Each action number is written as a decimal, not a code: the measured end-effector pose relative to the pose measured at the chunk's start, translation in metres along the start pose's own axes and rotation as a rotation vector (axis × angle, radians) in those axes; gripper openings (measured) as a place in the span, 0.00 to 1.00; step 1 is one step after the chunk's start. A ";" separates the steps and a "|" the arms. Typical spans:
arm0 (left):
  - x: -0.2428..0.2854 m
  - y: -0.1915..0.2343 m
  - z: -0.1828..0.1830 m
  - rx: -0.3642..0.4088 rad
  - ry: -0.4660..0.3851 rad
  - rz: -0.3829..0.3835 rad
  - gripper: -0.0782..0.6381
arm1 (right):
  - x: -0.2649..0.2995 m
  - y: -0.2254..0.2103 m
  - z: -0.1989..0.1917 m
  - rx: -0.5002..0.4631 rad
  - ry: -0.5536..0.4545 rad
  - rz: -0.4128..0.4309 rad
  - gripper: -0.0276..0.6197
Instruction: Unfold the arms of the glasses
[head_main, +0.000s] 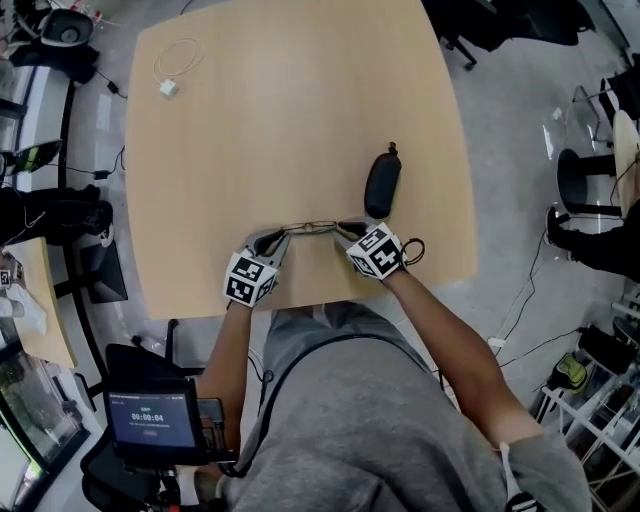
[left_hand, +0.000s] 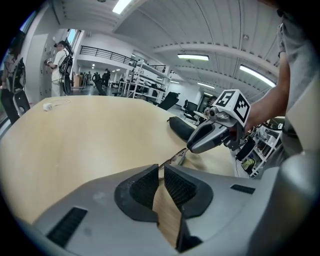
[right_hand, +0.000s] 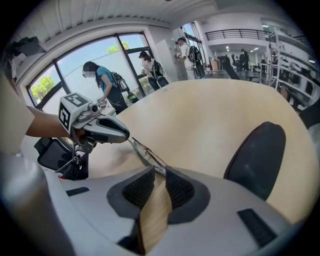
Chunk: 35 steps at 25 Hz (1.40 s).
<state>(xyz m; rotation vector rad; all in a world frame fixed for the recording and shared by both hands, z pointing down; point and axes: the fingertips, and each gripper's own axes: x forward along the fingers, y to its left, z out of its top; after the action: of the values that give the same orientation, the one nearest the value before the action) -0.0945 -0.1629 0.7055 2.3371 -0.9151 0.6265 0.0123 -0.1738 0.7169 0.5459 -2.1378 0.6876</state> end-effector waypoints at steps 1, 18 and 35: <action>0.001 -0.003 -0.001 -0.005 0.001 -0.003 0.13 | 0.000 0.002 -0.001 -0.004 0.003 0.008 0.13; 0.020 -0.039 -0.018 -0.109 -0.008 -0.052 0.13 | 0.016 0.055 -0.022 -0.180 0.066 0.126 0.26; -0.006 -0.056 0.011 0.204 -0.050 -0.049 0.13 | 0.031 0.084 -0.020 -0.368 0.121 0.175 0.46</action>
<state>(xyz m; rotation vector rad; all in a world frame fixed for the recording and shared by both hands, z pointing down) -0.0556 -0.1329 0.6758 2.5583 -0.8477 0.6711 -0.0436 -0.1015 0.7280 0.1183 -2.1447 0.3925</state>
